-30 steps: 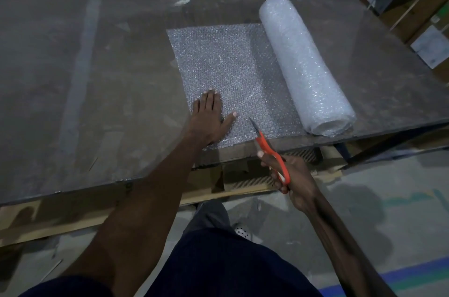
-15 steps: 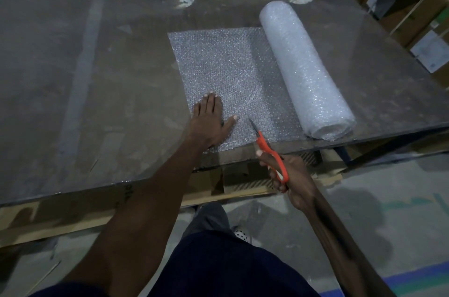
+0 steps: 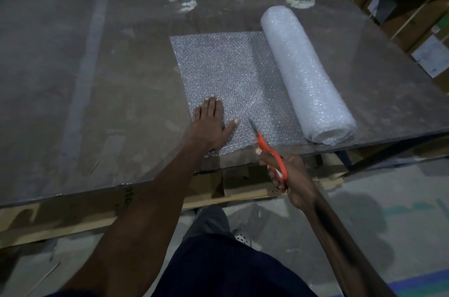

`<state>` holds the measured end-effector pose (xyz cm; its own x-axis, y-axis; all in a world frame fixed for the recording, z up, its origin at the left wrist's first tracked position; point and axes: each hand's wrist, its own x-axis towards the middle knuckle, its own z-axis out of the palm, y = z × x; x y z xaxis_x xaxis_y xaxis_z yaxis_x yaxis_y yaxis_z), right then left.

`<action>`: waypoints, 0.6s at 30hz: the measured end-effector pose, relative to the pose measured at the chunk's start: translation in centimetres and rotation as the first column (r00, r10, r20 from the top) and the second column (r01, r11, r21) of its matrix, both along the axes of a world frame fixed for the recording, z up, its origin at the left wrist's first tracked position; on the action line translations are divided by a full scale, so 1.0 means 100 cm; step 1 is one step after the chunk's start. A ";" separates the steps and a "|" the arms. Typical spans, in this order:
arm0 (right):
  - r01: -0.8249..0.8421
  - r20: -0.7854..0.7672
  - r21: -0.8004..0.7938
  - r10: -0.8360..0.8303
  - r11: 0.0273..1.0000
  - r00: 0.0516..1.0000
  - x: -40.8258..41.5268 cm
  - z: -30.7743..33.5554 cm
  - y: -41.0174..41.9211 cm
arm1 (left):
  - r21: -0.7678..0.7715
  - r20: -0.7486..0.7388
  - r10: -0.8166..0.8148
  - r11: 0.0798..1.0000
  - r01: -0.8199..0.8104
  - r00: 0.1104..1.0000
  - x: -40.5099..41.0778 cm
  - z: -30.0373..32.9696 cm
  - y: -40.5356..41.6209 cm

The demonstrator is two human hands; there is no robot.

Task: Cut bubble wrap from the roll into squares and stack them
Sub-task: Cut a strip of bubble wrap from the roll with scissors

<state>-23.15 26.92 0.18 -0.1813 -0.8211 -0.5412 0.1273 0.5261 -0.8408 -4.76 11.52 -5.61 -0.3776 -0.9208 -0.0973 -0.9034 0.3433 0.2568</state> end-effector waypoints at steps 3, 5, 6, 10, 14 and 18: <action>-0.005 0.012 -0.008 0.005 1.000 1.000 -0.001 -0.001 0.002 | 0.003 -0.005 0.004 1.000 -0.004 1.000 0.000 0.001 0.000; 0.000 0.011 -0.006 0.000 1.000 1.000 -0.001 -0.001 0.002 | 0.000 -0.006 0.003 1.000 -0.003 1.000 0.000 0.001 0.001; -0.002 0.007 0.001 0.002 1.000 1.000 -0.001 -0.001 0.001 | 0.000 -0.008 0.004 1.000 -0.004 1.000 0.000 0.001 0.001; -0.011 -0.004 -0.001 0.011 1.000 1.000 -0.001 0.003 -0.004 | 0.001 -0.006 0.002 1.000 -0.002 1.000 -0.001 0.002 0.001; -0.015 -0.013 -0.007 0.015 1.000 1.000 0.002 0.005 -0.010 | -0.002 -0.007 0.007 1.000 -0.007 1.000 0.000 0.001 0.002; -0.035 -0.007 -0.011 0.035 0.999 0.999 0.001 0.004 -0.009 | 0.000 -0.017 0.003 1.000 -0.003 1.000 0.001 0.002 0.002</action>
